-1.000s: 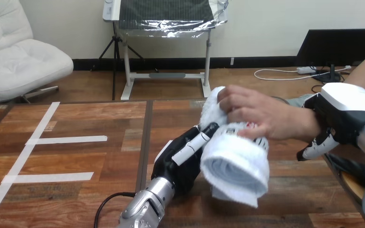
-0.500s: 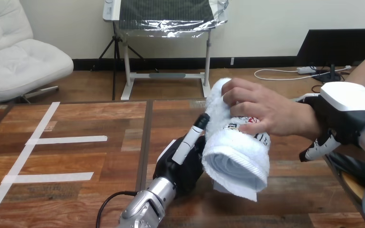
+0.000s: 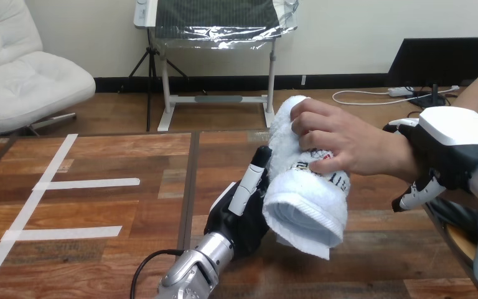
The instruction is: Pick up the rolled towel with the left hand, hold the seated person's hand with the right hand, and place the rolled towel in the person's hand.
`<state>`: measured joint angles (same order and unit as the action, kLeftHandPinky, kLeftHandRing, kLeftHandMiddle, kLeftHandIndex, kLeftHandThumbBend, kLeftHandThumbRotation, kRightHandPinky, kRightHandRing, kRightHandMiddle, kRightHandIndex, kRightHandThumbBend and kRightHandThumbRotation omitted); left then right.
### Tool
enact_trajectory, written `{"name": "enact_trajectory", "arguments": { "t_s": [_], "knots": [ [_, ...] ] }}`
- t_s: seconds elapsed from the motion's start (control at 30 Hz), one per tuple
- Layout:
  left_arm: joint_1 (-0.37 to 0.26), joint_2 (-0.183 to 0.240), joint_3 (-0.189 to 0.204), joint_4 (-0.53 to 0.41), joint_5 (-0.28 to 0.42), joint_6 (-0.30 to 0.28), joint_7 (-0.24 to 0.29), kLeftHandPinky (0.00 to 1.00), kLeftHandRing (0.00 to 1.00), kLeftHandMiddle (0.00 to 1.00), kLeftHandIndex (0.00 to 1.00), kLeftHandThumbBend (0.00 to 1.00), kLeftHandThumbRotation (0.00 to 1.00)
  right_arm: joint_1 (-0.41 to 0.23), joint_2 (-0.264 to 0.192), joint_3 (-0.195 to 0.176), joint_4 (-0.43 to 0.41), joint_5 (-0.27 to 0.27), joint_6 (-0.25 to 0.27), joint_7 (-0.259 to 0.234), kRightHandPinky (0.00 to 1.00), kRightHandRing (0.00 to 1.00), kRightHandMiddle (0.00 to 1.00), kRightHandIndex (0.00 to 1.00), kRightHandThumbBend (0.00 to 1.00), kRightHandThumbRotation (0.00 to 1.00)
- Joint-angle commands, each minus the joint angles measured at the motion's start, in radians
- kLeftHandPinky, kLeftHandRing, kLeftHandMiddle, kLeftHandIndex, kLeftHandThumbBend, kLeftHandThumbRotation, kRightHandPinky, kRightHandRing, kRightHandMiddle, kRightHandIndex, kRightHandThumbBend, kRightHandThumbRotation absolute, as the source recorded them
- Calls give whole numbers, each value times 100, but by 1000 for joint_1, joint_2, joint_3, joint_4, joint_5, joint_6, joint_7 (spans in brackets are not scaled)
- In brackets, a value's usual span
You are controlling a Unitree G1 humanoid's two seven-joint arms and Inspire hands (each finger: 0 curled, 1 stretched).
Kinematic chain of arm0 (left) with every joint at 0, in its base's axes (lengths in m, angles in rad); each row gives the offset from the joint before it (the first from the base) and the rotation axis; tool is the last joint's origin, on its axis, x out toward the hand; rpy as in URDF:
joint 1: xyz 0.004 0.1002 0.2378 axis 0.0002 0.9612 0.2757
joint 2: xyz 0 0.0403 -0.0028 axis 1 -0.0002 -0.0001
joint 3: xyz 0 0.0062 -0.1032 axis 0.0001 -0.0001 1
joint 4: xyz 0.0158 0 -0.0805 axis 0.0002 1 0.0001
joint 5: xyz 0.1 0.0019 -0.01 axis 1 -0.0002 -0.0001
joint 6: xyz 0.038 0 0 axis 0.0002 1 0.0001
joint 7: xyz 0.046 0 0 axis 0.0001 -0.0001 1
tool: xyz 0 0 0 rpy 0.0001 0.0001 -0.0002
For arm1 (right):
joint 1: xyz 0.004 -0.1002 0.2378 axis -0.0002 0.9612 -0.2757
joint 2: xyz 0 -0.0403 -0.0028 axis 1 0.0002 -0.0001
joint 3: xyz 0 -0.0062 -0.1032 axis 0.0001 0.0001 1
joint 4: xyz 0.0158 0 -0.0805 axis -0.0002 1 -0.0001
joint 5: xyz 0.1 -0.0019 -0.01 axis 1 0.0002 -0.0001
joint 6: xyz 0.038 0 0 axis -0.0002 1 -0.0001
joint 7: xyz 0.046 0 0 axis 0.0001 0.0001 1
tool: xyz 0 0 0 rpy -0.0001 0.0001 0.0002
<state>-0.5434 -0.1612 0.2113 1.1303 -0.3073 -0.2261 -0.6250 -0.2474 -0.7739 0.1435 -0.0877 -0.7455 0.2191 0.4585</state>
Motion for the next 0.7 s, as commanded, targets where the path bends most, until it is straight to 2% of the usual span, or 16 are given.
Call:
{"name": "enact_trajectory", "arguments": {
  "t_s": [0.0,0.17,0.27,0.4,0.67],
  "knots": [
    [-43,-21,8,-45,-18,-11,-17,100,100,100,100,100,59,9,7,6,-60,3,-17,5,87,94,94,88,81,0],
    [-37,-18,10,-50,-20,-13,-24,100,100,100,100,100,59,24,9,-5,-87,12,-18,3,87,94,94,87,81,0],
    [-26,-18,1,-63,-7,-26,-7,100,100,100,100,100,61,41,15,-20,-116,24,-19,-8,87,93,93,86,82,0],
    [-9,-18,-1,-85,-8,-35,-9,100,100,100,100,98,64,71,30,-44,-169,38,-11,-24,86,93,93,85,83,0],
    [46,-33,0,-168,-22,-24,13,99,99,100,100,85,72,139,73,-89,-288,60,-6,-77,82,90,90,83,83,0]
  ]
}}
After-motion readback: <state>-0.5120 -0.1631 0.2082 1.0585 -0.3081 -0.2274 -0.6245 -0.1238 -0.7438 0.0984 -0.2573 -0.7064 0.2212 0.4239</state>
